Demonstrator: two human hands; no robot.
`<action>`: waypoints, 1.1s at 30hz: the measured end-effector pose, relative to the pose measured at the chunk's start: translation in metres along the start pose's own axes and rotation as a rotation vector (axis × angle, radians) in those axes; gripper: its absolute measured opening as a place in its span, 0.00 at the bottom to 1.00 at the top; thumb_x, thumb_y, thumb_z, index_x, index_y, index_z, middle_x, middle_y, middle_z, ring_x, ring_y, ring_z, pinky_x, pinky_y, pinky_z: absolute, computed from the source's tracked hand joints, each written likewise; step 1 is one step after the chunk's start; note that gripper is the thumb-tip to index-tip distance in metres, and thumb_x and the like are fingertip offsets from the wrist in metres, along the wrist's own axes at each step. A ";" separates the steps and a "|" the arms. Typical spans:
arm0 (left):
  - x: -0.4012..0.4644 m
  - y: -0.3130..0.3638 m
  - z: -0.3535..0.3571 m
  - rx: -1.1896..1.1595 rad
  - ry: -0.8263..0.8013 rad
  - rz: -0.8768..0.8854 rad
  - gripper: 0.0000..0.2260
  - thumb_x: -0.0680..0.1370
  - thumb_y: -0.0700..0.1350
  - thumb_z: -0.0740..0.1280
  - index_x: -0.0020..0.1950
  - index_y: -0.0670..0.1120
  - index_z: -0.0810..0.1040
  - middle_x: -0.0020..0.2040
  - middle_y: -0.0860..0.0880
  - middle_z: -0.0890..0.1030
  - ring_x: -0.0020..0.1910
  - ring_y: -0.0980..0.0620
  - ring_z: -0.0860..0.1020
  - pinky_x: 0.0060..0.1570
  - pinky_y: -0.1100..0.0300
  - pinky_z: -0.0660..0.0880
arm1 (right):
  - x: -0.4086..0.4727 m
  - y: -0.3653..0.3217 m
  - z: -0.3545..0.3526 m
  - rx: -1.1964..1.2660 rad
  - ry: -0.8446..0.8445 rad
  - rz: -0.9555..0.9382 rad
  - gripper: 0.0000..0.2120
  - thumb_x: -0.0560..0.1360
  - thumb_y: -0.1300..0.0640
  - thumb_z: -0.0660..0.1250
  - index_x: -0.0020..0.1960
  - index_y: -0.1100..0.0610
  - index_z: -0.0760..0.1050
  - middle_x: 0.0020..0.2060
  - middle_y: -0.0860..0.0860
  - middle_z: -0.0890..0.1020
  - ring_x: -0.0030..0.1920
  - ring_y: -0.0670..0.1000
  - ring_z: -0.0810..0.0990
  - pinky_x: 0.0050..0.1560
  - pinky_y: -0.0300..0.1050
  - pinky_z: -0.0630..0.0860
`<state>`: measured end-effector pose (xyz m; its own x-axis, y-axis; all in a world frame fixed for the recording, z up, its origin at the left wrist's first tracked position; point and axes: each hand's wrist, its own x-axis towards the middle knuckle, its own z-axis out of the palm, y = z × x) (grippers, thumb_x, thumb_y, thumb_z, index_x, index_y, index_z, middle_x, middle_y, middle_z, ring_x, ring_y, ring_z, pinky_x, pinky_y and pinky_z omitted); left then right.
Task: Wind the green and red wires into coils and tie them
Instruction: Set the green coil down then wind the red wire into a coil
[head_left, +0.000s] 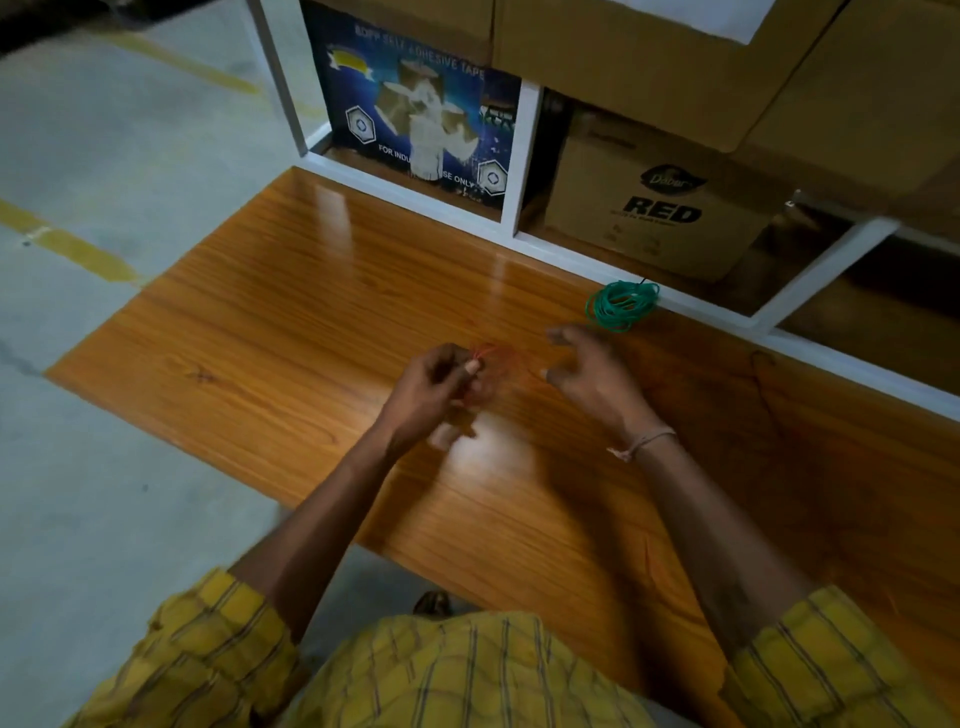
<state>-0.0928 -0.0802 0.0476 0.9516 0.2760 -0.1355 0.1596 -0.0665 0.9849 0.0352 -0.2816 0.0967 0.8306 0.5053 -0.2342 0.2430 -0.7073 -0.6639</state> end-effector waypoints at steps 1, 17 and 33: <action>-0.006 0.002 -0.004 -0.091 -0.049 -0.017 0.08 0.86 0.41 0.65 0.59 0.36 0.77 0.43 0.43 0.82 0.40 0.51 0.83 0.38 0.56 0.83 | -0.002 -0.003 0.007 -0.030 -0.032 0.009 0.27 0.78 0.60 0.73 0.75 0.54 0.71 0.71 0.54 0.77 0.74 0.55 0.72 0.74 0.52 0.70; -0.007 0.011 -0.044 -0.836 -0.375 -0.375 0.14 0.85 0.45 0.60 0.54 0.37 0.80 0.32 0.53 0.67 0.21 0.61 0.63 0.25 0.66 0.56 | -0.040 0.021 0.027 -0.311 0.232 -0.023 0.14 0.86 0.51 0.61 0.49 0.58 0.79 0.40 0.60 0.82 0.42 0.61 0.81 0.38 0.49 0.71; -0.016 -0.009 -0.046 -0.581 0.143 -0.196 0.07 0.88 0.43 0.60 0.56 0.41 0.75 0.43 0.44 0.88 0.39 0.51 0.87 0.36 0.62 0.83 | -0.063 0.011 -0.031 0.740 0.281 0.121 0.12 0.83 0.53 0.65 0.43 0.55 0.80 0.30 0.50 0.72 0.25 0.47 0.66 0.24 0.38 0.61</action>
<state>-0.1218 -0.0403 0.0462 0.8682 0.3586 -0.3431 0.1200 0.5191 0.8462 0.0009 -0.3363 0.1265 0.9490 0.2331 -0.2123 -0.1704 -0.1876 -0.9674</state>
